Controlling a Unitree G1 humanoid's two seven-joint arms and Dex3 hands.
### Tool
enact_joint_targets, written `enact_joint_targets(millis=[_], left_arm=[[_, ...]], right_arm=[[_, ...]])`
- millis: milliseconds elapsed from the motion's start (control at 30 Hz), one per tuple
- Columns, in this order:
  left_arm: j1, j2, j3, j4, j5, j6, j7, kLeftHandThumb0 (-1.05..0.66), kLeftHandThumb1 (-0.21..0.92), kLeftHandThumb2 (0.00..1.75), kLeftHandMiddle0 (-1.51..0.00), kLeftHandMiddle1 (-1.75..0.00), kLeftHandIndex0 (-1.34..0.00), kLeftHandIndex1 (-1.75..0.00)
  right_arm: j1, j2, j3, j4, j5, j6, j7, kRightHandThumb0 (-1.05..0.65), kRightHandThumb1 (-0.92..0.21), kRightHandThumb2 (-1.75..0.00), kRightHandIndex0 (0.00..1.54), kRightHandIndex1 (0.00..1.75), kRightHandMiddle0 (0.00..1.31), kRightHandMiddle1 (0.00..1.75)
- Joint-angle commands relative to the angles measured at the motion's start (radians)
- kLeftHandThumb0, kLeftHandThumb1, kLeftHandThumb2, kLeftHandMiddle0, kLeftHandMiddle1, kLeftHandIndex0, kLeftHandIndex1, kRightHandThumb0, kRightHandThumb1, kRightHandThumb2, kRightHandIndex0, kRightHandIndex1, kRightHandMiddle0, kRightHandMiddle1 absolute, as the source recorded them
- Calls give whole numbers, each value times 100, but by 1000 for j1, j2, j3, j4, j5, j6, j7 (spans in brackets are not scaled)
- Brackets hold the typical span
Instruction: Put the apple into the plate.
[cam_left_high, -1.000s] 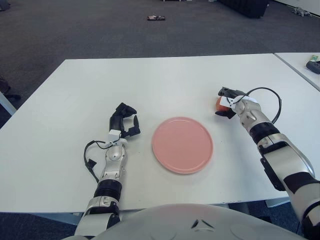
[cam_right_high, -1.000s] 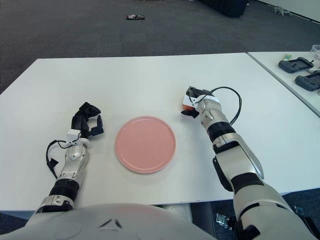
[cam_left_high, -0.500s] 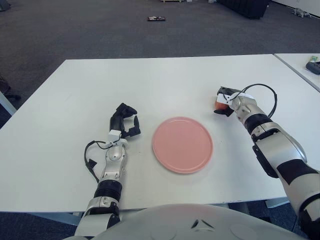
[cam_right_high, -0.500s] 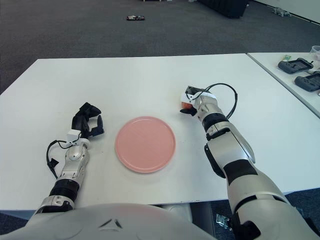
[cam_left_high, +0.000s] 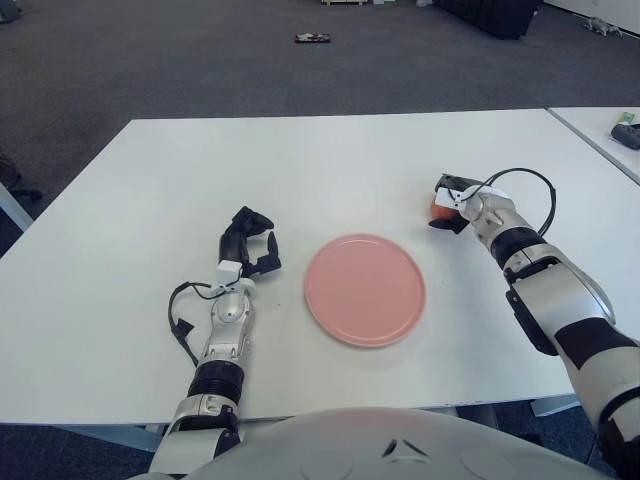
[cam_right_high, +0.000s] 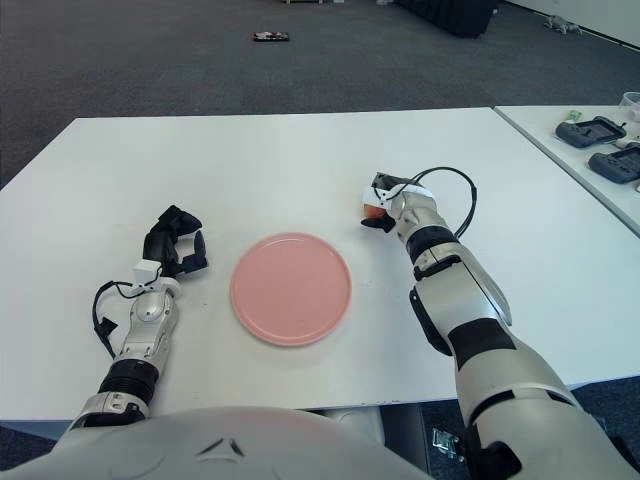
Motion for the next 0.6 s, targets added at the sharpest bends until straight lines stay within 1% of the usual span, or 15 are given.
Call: enact_joint_targets(millis=[0,100,133,167,267,300,367,400,433,467,500,533,567], left_arm=[[57,1,1,48,-6,50,-9,-53,21,146,-133,-175,-70,-175],[56,3,0,47,-1,53,-4,-52,21,146,-133,-175,-70,-175],[55,3,0,47,0,54,-1,-52,21,146,-132,-175,-70,-175],[55,2,0,47,2,54,1,-52,21,146,-132,-175,-70,-175],[55,2,1,48,2,51,3,-52,21,146,-132,-175,-70,-175],[55,1,1,49,0,50,1,-52,21,146,-132,-175,-70,-175],[55,1,1,49,-2,50,-2,-52,21,146,-132,-175,-70,-175],[55,2,2,49,-3,50,-4,-52,21,146,-132,-175,-70,-175],[55,2,2,50,-4,50,-4,-52,21,146,-132,-175,-70,-175],[55,2,2,50,-4,50,-4,-52,21,146,-131,-175,-70,-175],[55,2,2,50,-4,50,-3,-52,21,146,-131,-175,-70,-175],[54,1,3,50,-4,51,-2,-52,21,146,-131,-175,-70,-175],[54,1,3,50,-4,51,-1,-52,21,146,-131,-175,-70,-175]], right_arm=[[73,7,19,38,3,6,34,-66,-48,-102,0,88,0,100],[76,7,24,45,1,-3,23,-65,-47,-104,0,94,0,106],[76,7,26,47,-1,-8,20,-65,-45,-106,0,104,0,117],[77,6,29,47,-3,-12,16,-65,-44,-108,0,110,0,124],[76,5,35,47,-5,-15,10,-65,-42,-112,0,122,0,147],[75,4,38,47,-7,-15,6,-64,-41,-114,1,129,3,157],[74,2,42,46,-8,-7,-2,-62,-39,-117,5,138,12,166],[73,2,42,45,-8,-1,-5,-56,-41,-116,9,143,25,169],[72,1,40,36,-4,14,-7,-53,-42,-115,10,144,30,170],[72,0,38,29,-1,24,-9,-50,-42,-116,13,147,38,172],[72,5,32,32,4,41,-26,-48,-42,-116,15,148,43,173],[72,9,28,35,8,53,-40,-47,-41,-118,17,150,47,173],[72,15,20,37,13,71,-61,-47,-41,-119,18,150,48,174]])
